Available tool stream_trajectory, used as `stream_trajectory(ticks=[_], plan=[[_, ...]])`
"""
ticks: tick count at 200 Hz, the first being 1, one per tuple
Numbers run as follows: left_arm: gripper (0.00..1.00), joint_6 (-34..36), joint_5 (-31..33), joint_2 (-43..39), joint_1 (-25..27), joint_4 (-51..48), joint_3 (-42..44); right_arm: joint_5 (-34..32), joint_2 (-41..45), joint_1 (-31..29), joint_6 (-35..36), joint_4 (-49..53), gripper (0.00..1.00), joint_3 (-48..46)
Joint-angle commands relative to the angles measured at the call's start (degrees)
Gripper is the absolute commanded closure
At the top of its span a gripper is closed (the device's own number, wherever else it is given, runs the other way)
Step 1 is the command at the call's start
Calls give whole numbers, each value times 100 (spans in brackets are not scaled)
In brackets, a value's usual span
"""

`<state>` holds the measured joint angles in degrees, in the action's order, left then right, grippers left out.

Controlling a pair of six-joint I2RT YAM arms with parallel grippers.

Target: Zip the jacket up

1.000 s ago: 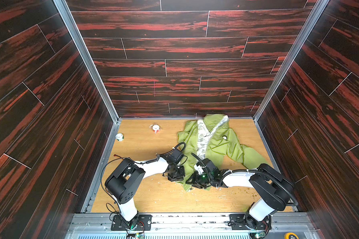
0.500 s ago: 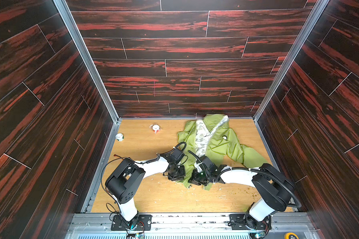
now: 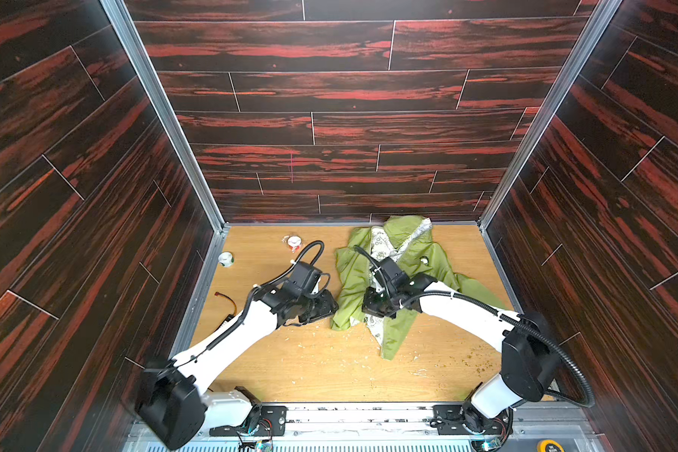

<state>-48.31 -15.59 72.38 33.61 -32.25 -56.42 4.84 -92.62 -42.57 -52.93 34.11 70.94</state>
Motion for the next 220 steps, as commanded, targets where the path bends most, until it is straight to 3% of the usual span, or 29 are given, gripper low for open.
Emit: stream_trajectory(ticks=[1,27,55,83,130,220], plan=[[47,-718,-533,-314,6,403,531,11,-87,126,217,705,100,522],[39,-1821,-939,-791,8,1543,1079,188,-184,248,294,929,100,1001],[31,-2607,-915,-1186,10,2250,1250,612,-295,306,324,1010,100,1352],[26,-3449,-848,-1387,59,3552,1624,1172,-362,333,280,960,100,1586],[22,-4010,-326,-1134,449,5006,2007,1979,-151,419,9,700,100,1541],[22,-4159,290,-405,919,6316,1992,2834,514,749,-910,-382,100,733]])
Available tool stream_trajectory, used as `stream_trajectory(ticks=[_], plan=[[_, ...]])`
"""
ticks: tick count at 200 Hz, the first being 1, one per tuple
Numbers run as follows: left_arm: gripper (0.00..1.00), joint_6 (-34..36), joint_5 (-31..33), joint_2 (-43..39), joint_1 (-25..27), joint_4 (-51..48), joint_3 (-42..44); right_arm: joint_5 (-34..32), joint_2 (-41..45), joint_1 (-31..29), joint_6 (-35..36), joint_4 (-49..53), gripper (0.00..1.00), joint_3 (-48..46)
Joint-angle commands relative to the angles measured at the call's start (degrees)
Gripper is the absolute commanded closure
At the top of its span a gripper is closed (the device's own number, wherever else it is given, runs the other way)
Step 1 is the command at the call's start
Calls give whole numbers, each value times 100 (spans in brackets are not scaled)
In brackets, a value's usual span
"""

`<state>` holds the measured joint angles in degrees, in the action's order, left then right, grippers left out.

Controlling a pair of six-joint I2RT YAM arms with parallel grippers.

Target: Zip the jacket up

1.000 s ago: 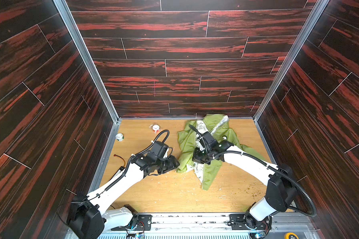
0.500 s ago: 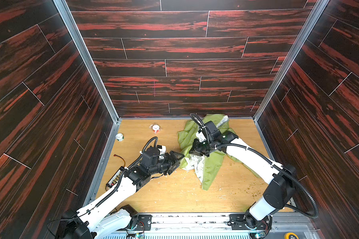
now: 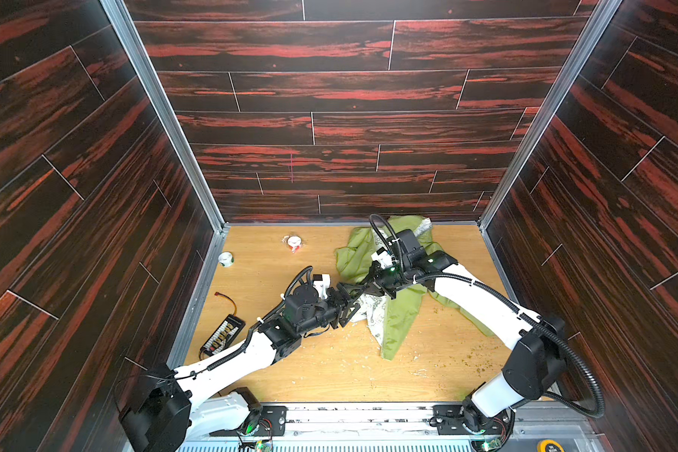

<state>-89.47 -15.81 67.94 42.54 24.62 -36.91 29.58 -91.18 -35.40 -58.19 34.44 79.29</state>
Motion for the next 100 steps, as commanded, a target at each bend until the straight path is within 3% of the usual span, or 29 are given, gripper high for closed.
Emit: stream_trajectory(ticks=[1,37,100], plan=[[22,-35,323,41,25,639,42,366,371,33,-389,-422,100,-104],[22,225,671,268,25,983,81,561,532,134,-617,-565,100,-151],[22,236,551,1006,26,2112,-134,858,777,550,-757,-563,100,-210]])
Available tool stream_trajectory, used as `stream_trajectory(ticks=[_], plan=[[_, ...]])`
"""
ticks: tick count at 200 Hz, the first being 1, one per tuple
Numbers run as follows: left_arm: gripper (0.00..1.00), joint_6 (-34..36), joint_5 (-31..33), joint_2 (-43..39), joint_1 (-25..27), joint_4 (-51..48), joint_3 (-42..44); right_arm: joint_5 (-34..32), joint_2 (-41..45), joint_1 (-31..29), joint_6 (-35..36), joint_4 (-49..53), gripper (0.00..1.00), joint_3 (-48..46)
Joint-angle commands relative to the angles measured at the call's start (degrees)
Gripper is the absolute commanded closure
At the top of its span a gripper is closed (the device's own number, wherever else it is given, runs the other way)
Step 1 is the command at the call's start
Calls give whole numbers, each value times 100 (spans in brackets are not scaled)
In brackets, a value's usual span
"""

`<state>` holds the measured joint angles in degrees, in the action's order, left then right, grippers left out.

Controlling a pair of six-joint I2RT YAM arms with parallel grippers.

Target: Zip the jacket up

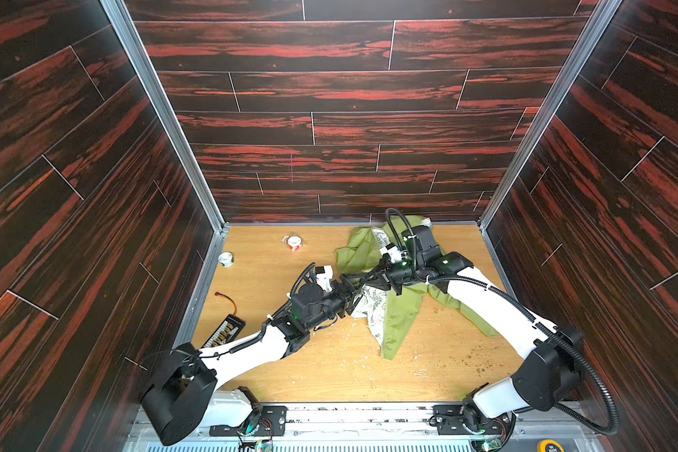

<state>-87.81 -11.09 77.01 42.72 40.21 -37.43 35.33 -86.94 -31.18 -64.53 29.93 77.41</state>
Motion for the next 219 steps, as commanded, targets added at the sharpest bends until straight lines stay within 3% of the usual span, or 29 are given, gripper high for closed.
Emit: stream_trajectory(ticks=[1,40,101,184,219], plan=[[22,75,88,105,9,560,-85,282,353,129,-122,-111,100,-19],[22,350,459,88,-17,525,-184,382,413,223,-25,47,100,-50],[23,554,306,286,-158,462,-438,674,476,688,147,197,100,-138],[55,451,-709,921,-194,1062,-1093,867,317,958,312,237,100,-29],[60,397,-847,881,-194,1193,-1012,935,293,1086,327,217,100,-30]])
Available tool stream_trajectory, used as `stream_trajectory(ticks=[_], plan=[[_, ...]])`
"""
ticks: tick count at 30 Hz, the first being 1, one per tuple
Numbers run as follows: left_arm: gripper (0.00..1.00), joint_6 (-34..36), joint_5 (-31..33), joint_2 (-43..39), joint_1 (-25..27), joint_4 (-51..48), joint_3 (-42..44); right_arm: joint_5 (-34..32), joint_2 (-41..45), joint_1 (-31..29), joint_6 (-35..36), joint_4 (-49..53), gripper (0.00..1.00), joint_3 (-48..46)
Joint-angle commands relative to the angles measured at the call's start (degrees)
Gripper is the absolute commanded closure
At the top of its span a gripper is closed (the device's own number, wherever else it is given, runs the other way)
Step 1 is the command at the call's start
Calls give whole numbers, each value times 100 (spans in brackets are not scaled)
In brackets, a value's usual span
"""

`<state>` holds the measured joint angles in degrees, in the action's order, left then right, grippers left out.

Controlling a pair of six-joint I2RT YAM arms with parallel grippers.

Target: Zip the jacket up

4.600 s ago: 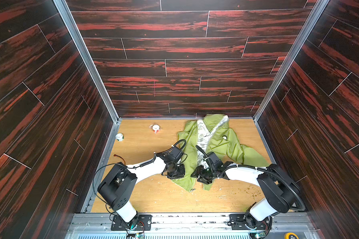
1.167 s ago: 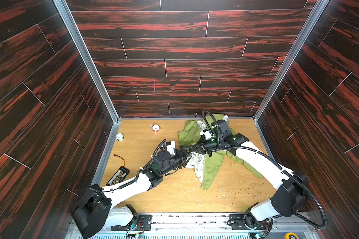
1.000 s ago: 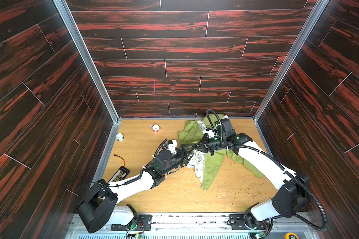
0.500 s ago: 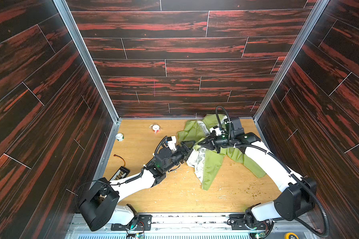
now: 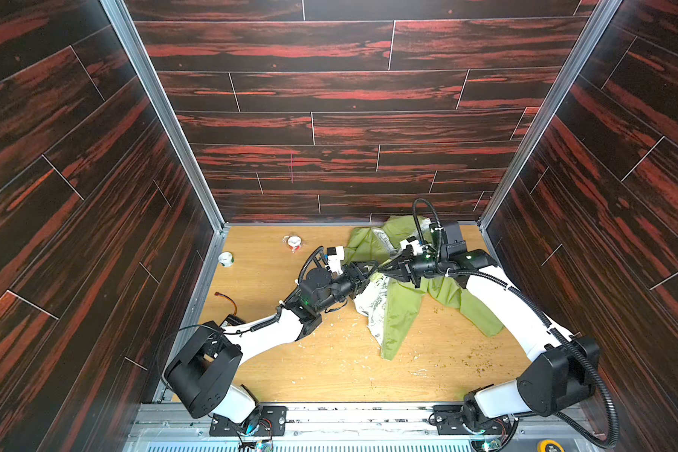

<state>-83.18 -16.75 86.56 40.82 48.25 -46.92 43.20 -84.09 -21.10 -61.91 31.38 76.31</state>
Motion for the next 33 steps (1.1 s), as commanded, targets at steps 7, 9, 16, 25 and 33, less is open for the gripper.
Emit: stream_trajectory(ticks=[7,9,16,25,33], plan=[[65,25,-485,-184,23,252,-15,178,-37,141,72,79,100,156],[68,90,-541,-220,25,127,-23,183,-46,148,74,87,100,173],[78,161,-670,-210,23,-26,-65,182,-47,189,109,127,100,152],[85,275,-795,-305,23,-240,-57,192,-84,211,148,154,100,206],[85,315,-999,-220,24,-298,-195,168,-89,221,241,246,100,202]])
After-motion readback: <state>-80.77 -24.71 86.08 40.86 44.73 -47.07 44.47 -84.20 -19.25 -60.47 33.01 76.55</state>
